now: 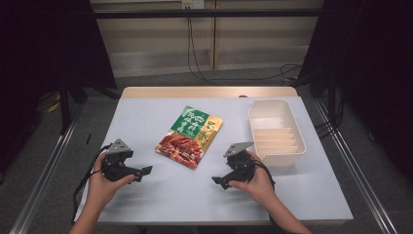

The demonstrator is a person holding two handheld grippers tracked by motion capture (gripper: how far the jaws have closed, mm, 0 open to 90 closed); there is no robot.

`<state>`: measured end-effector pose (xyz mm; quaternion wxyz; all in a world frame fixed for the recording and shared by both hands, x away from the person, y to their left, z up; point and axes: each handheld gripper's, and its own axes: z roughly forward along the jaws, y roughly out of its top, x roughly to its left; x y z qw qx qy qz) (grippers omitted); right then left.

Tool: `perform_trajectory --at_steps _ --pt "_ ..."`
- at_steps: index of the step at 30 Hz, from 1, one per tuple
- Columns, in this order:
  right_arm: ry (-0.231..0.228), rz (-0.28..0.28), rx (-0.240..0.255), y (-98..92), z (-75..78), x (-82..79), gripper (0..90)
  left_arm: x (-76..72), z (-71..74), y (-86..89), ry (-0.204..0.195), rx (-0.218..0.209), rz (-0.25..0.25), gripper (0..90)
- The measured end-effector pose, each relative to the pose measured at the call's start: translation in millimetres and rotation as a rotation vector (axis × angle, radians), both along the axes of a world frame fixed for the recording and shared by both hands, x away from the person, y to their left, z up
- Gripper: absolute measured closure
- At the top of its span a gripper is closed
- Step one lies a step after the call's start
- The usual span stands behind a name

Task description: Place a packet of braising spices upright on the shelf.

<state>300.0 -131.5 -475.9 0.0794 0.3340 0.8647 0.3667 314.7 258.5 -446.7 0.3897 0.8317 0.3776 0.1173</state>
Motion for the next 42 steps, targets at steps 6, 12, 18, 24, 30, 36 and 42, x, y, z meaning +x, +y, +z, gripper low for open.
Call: perform_trajectory --at_steps 6,12,18,24,30,36,42 --pt "0.021 0.004 -0.002 5.5 1.7 6.1 2.3 -4.1 1.6 5.6 -0.009 0.018 0.013 3.1" --pt "0.039 0.018 -0.001 10.7 5.7 15.1 2.5 -7.6 -1.0 7.7 0.002 0.014 0.020 3.7" --pt "0.062 0.023 -0.013 16.5 6.7 24.2 2.9 -10.4 -1.7 11.0 0.002 0.020 0.018 3.9" --pt "0.078 0.022 -0.003 18.5 10.6 33.7 3.3 -12.6 -2.9 11.6 0.003 0.012 0.029 4.1" --pt "0.099 0.011 0.012 20.0 16.6 44.0 3.8 -14.3 -2.0 13.1 -0.003 0.011 0.032 4.2" --pt "0.099 -0.003 0.002 24.0 22.2 53.5 4.0 -15.0 -2.1 13.3 -0.007 0.016 0.021 4.5" --pt "0.094 -0.019 0.011 25.4 28.3 63.0 4.4 -15.5 -2.1 14.8 -0.009 0.002 0.025 4.5"
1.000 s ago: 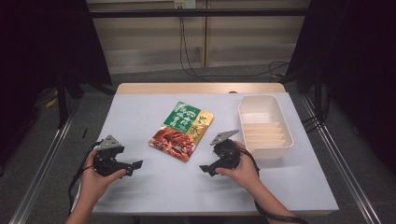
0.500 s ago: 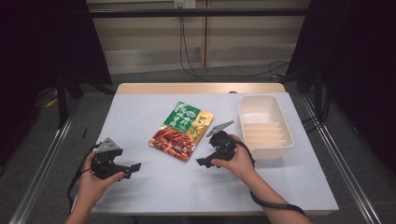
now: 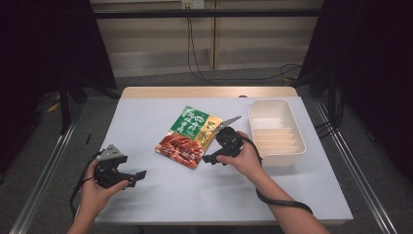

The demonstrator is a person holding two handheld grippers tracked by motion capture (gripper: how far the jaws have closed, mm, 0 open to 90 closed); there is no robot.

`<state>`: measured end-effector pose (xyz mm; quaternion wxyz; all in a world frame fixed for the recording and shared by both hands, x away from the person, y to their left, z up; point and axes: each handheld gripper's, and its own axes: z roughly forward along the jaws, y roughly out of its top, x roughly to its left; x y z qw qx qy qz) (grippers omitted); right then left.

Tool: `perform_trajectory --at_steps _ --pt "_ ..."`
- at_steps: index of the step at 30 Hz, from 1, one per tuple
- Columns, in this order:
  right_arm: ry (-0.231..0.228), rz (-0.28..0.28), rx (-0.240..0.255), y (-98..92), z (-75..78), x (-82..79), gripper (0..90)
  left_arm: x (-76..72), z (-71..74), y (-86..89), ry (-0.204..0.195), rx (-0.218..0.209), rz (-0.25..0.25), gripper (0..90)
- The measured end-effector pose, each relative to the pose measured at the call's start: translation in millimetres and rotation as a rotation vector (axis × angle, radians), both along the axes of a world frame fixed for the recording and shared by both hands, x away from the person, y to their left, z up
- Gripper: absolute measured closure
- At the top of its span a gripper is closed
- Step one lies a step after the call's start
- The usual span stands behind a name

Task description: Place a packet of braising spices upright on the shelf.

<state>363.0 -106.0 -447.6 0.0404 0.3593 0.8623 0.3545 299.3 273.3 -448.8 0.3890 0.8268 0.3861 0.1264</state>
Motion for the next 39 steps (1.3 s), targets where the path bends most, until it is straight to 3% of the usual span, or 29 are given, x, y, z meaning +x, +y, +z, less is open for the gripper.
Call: perform_trajectory --at_steps 11,22,39 --pt "-0.005 -0.034 0.000 4.5 12.5 24.7 4.8 -0.8 1.5 -1.5 -0.014 0.005 -0.007 4.6" --pt "-0.005 -0.040 -0.041 21.2 23.7 56.7 5.1 -0.7 2.6 -0.3 -0.010 -0.013 -0.017 4.5" --pt "0.017 -0.105 -0.034 11.8 17.4 90.1 5.5 0.1 2.7 -0.7 -0.012 -0.011 -0.021 4.6"
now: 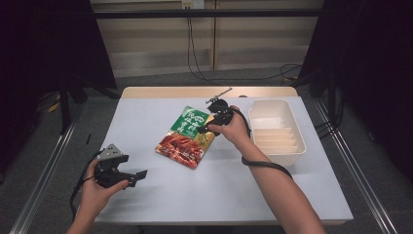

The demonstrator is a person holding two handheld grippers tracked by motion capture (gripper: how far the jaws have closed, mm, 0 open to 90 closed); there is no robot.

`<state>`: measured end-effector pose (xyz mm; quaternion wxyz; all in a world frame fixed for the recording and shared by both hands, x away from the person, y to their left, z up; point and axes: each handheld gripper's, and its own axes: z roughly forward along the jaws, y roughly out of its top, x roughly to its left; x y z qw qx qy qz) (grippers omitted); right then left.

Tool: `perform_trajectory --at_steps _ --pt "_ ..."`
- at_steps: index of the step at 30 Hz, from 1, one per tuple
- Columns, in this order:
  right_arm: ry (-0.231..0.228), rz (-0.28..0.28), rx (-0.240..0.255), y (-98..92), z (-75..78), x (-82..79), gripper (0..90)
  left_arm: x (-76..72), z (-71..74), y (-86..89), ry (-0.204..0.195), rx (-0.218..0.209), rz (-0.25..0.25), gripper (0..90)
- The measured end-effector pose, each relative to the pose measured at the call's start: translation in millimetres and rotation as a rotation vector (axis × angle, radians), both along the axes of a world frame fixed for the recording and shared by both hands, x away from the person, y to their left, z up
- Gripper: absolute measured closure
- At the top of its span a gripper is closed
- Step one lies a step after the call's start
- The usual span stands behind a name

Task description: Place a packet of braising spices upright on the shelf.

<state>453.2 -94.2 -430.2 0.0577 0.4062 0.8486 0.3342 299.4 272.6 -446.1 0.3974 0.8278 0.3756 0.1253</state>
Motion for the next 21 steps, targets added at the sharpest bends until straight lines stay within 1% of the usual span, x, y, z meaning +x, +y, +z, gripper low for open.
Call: perform_trajectory --at_steps 2,3,6,7,10,11,14,16,17,18,21 --pt "0.000 -0.002 0.001 -0.9 -0.6 1.8 5.5 -0.2 -0.1 -0.4 -0.001 -0.005 0.006 4.6" --pt "-0.003 -0.015 0.001 -3.0 -1.4 5.3 5.7 0.2 0.1 0.2 -0.004 0.002 0.002 4.6" --pt "0.002 -0.026 0.015 -4.9 -2.8 8.6 5.9 0.2 0.0 0.1 -0.002 -0.001 0.003 4.6" --pt "0.004 -0.038 0.003 -6.0 -4.2 11.3 6.0 0.2 0.0 0.2 -0.002 0.000 0.002 4.6" --pt "-0.003 -0.035 -0.005 -7.1 -6.2 14.5 6.9 0.4 -0.1 0.3 -0.001 0.001 0.002 4.6" --pt "-0.001 -0.039 -0.003 -7.6 -8.0 17.4 7.3 0.2 -0.5 -0.1 0.004 -0.004 0.005 4.6" --pt "0.000 -0.041 0.005 -7.6 -8.9 20.1 8.7 0.5 -0.2 0.1 0.001 -0.001 0.002 4.6" --pt "-0.007 -0.037 0.003 -6.9 -10.0 23.6 9.0 0.7 -0.1 0.4 -0.001 0.000 0.003 4.6" --pt "0.000 -0.037 0.012 -6.2 -11.5 27.5 9.5 0.7 -0.1 0.4 0.000 -0.001 0.003 4.6" --pt "0.000 -0.037 0.012 -6.2 -11.5 27.5 9.5 0.7 -0.1 0.5 0.000 -0.001 0.003 4.6" --pt "-0.001 -0.043 0.017 -5.0 -15.8 35.1 11.4 0.9 -0.2 0.6 -0.001 0.002 0.003 4.6"
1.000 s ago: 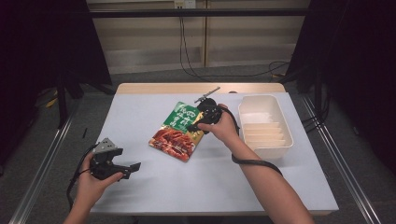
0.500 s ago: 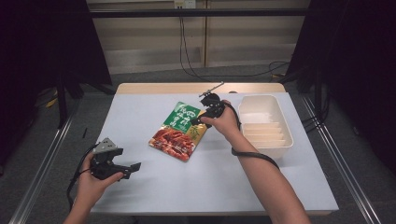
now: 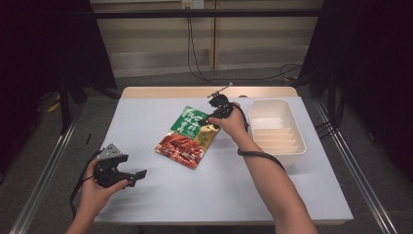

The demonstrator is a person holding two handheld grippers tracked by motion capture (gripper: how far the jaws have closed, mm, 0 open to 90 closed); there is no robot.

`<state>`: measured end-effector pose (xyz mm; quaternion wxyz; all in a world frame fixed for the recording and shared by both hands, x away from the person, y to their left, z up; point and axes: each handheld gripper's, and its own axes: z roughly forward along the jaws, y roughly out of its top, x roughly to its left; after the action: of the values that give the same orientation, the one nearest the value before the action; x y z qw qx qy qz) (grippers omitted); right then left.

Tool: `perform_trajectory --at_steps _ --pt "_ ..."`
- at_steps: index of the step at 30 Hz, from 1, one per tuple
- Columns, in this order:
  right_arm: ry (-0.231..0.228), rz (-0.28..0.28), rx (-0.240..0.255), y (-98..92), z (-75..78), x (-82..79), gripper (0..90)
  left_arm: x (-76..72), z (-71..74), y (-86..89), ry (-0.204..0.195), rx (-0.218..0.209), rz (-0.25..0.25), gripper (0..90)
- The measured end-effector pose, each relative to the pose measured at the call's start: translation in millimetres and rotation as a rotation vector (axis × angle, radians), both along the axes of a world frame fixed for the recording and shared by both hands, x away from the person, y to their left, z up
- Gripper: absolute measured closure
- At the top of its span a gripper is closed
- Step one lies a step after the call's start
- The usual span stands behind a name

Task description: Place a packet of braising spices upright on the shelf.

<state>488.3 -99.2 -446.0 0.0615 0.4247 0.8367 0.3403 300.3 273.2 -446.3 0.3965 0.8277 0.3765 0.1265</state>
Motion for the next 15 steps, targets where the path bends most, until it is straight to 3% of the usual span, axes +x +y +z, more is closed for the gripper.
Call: perform_trajectory --at_steps 15 --pt "0.017 0.013 0.003 3.4 -12.2 18.1 17.6 0.3 0.7 -0.9 0.004 0.000 -0.004 4.6"
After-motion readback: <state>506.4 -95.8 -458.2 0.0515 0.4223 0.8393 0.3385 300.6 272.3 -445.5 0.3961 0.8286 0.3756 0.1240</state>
